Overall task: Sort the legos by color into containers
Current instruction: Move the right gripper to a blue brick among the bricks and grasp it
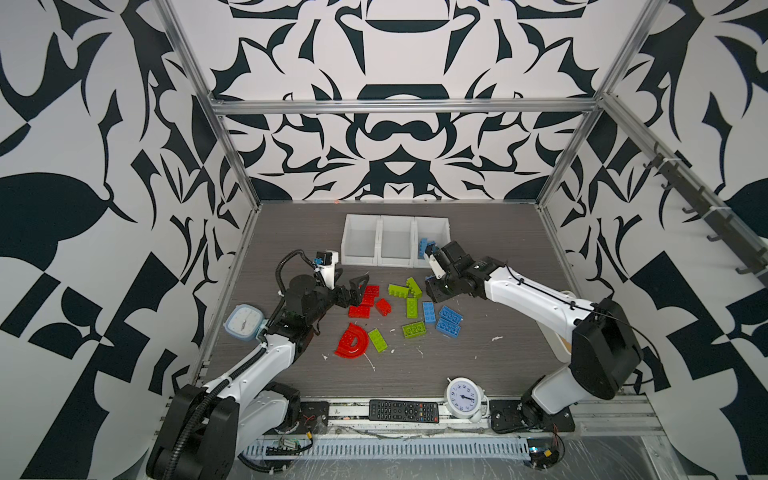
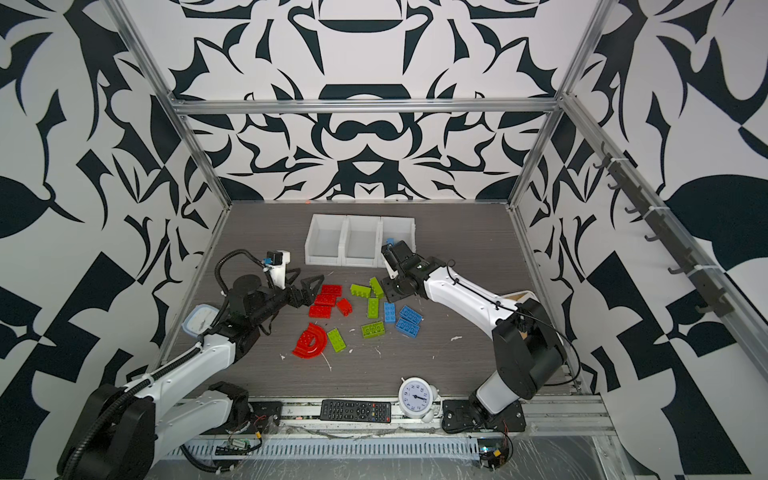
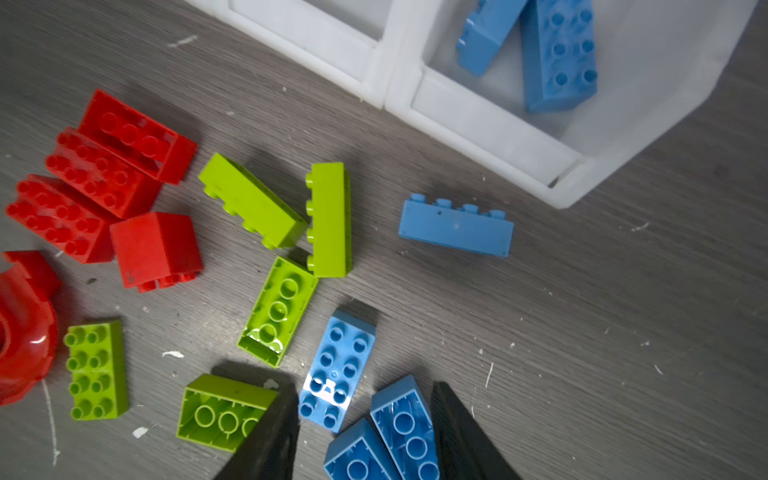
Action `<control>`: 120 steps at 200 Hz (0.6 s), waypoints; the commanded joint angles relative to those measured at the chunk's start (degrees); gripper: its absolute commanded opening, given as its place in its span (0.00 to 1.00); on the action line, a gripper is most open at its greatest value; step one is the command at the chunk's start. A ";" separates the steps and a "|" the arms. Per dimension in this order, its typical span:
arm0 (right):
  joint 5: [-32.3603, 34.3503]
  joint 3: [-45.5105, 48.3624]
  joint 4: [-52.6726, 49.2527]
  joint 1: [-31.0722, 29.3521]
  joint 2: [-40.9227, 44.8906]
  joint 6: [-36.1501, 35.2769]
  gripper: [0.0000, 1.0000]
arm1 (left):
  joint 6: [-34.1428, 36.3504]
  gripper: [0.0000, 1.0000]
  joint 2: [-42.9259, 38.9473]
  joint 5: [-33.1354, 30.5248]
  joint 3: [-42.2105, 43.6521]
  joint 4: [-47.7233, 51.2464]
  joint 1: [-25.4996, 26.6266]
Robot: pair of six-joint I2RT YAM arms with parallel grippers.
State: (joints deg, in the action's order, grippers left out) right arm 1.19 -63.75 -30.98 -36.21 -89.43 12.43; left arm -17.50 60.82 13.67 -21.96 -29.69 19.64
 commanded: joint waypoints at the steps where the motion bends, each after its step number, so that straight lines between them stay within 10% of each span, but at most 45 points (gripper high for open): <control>1: 2.04 0.87 1.31 -1.30 -0.46 2.21 0.54 | 0.46 1.00 -0.26 -0.81 0.71 -0.33 0.13; 120: 5.51 0.35 1.24 -5.45 -8.95 2.00 0.54 | 1.34 1.00 0.45 -1.76 0.86 -0.64 0.14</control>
State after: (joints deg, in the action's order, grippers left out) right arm 4.16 -63.13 -29.71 -41.04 -98.48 13.91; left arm -16.49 61.30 12.23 -21.93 -29.71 19.64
